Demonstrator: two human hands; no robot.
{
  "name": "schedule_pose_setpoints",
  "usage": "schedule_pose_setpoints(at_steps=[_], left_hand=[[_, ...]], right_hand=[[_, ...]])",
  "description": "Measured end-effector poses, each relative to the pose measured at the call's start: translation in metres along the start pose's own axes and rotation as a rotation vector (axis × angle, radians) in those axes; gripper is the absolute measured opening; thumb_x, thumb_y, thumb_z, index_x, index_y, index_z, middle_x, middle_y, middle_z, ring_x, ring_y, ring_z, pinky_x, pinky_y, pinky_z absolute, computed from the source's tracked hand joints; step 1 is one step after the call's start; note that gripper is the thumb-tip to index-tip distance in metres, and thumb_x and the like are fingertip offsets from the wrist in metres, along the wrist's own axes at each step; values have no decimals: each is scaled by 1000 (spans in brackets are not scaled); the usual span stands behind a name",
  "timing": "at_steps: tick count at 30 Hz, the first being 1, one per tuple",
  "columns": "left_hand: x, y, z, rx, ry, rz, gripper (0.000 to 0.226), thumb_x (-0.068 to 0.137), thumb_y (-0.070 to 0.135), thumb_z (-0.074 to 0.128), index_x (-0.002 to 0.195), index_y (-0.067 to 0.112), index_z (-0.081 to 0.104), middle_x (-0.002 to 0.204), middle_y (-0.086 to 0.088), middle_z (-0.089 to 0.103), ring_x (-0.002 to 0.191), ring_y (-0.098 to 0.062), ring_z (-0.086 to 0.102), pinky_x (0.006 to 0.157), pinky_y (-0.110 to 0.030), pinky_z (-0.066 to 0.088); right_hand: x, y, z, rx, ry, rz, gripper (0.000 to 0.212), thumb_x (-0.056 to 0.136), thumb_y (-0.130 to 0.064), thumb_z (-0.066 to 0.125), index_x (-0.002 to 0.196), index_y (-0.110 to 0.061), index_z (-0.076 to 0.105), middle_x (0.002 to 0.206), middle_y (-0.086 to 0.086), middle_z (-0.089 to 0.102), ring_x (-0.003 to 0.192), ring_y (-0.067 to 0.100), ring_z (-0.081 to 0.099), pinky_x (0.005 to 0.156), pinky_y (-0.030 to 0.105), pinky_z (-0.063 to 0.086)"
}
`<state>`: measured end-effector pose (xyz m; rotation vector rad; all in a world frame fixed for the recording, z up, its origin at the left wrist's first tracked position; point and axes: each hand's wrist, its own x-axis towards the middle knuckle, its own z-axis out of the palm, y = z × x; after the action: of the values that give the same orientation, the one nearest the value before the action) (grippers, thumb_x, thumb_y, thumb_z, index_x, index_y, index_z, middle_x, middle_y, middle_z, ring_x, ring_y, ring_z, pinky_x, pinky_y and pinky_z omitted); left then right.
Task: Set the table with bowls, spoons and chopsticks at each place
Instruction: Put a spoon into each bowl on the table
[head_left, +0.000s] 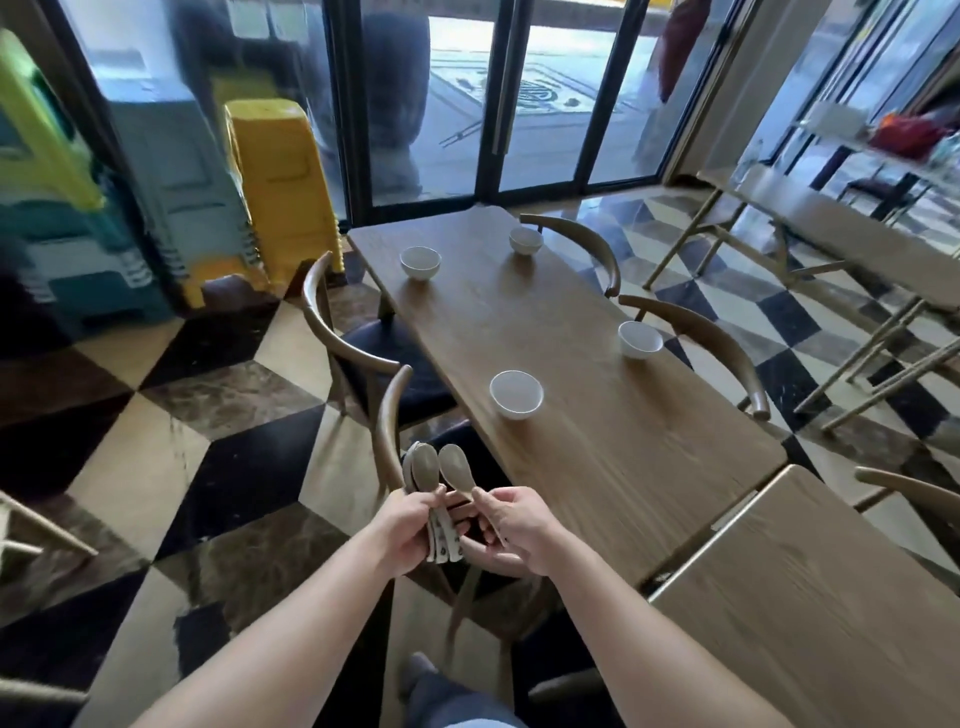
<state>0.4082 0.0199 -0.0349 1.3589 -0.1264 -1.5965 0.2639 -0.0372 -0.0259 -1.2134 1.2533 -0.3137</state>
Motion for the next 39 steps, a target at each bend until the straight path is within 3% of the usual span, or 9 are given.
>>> schedule_pose_setpoints(at_steps=[4, 7, 10, 14, 17, 19, 22, 30, 39], left_hand=[[17, 15, -10, 12, -10, -37, 30, 104, 9, 44, 103, -11, 67, 81, -22, 76, 62, -28, 74, 55, -31, 59], [37, 29, -17, 45, 8, -80, 25, 102, 4, 44, 104, -6, 67, 81, -21, 76, 62, -28, 74, 54, -32, 60], [63, 48, -20, 56, 9, -114, 24, 102, 2, 41, 113, -3, 63, 97, -19, 77, 78, -30, 75, 66, -38, 60], [100, 82, -10, 45, -38, -155, 21, 103, -1, 38, 120, 2, 50, 120, -18, 69, 105, -36, 67, 78, -45, 56], [129, 108, 0, 71, -52, -211, 20, 102, -1, 39, 117, 2, 52, 118, -18, 71, 104, -35, 67, 77, -46, 56], [150, 124, 6, 83, -59, -245, 20, 102, -1, 40, 117, 2, 53, 114, -17, 72, 102, -35, 69, 76, -45, 56], [180, 142, 16, 106, -75, -271, 18, 101, -3, 41, 113, 2, 54, 114, -19, 71, 98, -35, 69, 72, -44, 56], [226, 164, 29, 196, -79, -374, 19, 101, -3, 40, 115, 2, 52, 111, -17, 71, 94, -33, 68, 73, -45, 55], [253, 199, 40, 349, -164, -421, 17, 100, -2, 38, 111, 0, 52, 107, -18, 73, 97, -35, 68, 77, -47, 56]], right_hand=[[15, -12, -5, 239, -223, 115, 17, 99, -3, 51, 87, -2, 62, 68, 8, 55, 55, 13, 53, 52, 27, 48], [38, -13, -3, 331, -278, 147, 18, 97, 5, 49, 95, 0, 66, 75, 9, 61, 65, 18, 58, 67, 36, 55], [66, -17, -2, 363, -180, 153, 11, 97, -6, 57, 96, 1, 65, 78, 11, 62, 64, 17, 61, 68, 36, 58], [107, -29, -21, 374, -30, 206, 24, 97, -23, 61, 83, -4, 64, 66, 5, 57, 47, 9, 49, 46, 19, 44], [143, -32, -45, 467, 84, 236, 22, 98, -21, 58, 84, -6, 62, 64, 3, 49, 41, 6, 38, 39, 15, 32], [164, -33, -63, 496, 108, 237, 11, 99, -11, 55, 92, -6, 63, 64, 1, 44, 41, 6, 37, 39, 16, 29], [189, -36, -85, 563, 118, 261, 15, 99, -1, 50, 95, -6, 63, 60, -2, 42, 41, 7, 37, 39, 18, 29], [203, -36, -112, 605, 236, 326, 17, 99, -12, 55, 93, -2, 67, 63, -2, 43, 43, 5, 34, 40, 16, 27], [219, -50, -109, 641, 213, 361, 22, 104, -6, 38, 96, -2, 58, 67, 0, 40, 49, 8, 33, 42, 17, 27]])
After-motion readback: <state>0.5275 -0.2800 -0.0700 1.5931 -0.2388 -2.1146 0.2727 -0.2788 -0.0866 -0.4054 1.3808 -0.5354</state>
